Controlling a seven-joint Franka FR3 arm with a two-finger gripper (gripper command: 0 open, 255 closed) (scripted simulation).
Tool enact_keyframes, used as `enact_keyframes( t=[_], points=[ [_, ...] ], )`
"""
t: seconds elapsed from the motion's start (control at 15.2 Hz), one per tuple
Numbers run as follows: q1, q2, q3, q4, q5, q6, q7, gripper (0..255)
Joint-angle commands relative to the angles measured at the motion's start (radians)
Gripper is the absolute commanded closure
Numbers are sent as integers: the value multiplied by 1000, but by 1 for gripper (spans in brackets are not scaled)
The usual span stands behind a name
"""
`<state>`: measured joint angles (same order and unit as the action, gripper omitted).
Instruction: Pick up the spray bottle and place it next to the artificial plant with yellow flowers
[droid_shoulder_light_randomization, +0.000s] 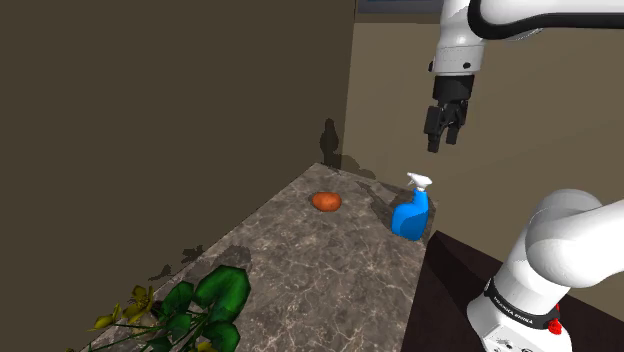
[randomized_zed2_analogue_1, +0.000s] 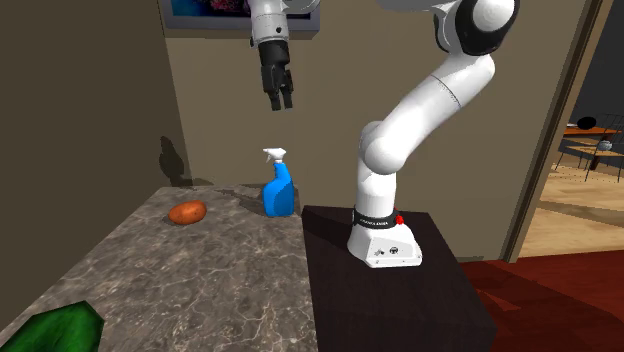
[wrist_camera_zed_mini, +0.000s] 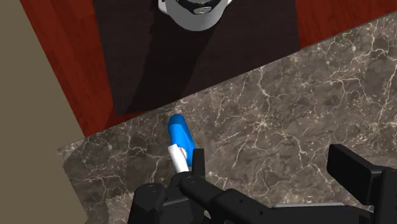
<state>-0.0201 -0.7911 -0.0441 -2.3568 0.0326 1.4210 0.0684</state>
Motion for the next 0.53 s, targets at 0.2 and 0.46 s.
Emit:
enact_keyframes(
  t=[0.2, 0.46],
  points=[
    [10, 84, -18, -31, -33, 63, -60, 0],
    [21, 209, -39, -58, -75, 150, -134, 0]
  ],
)
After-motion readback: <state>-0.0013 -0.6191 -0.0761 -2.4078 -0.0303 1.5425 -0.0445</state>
